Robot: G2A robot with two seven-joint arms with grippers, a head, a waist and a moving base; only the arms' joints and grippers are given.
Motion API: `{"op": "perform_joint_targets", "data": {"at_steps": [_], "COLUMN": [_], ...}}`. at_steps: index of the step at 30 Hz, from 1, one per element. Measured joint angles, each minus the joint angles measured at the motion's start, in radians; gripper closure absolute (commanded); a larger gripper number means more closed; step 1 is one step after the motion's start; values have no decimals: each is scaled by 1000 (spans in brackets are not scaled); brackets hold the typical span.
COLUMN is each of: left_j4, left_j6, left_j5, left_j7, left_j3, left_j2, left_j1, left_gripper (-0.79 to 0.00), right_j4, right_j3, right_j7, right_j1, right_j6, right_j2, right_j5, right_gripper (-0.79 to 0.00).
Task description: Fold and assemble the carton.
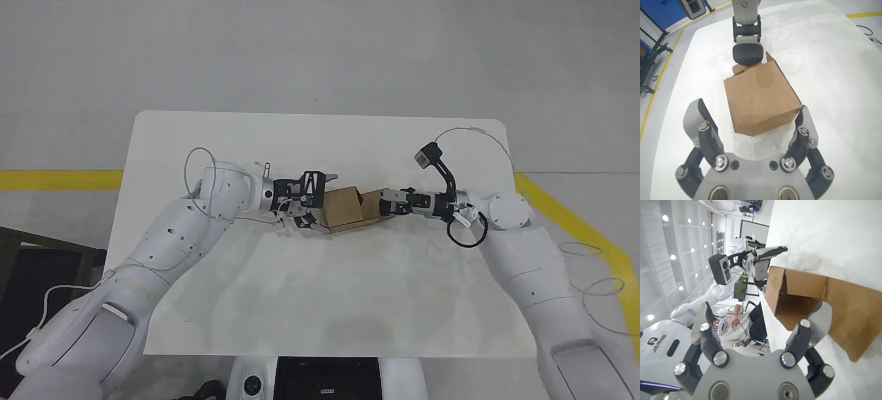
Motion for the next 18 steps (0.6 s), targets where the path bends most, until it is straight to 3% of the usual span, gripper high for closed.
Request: {"op": "perform_joint_targets", "data": {"at_steps": [9,18], "left_j4": [-16,-14], "left_j6": [-11,-17], "left_j5": [-3,-17], "left_j7": [-20,-47], "left_j3": [-7,-9], "left_j2": [5,3], "left_j1": [13,16], "left_gripper": [-785,-785], "right_j4": [-214,-200], "right_j3": [94,27], "right_j7": [23,-64], "right_j1": [-153,-140], "right_j6": [140,108], "right_j2": [46,27], "right_j5": [-23,-25], "right_gripper": [-785,-785]}}
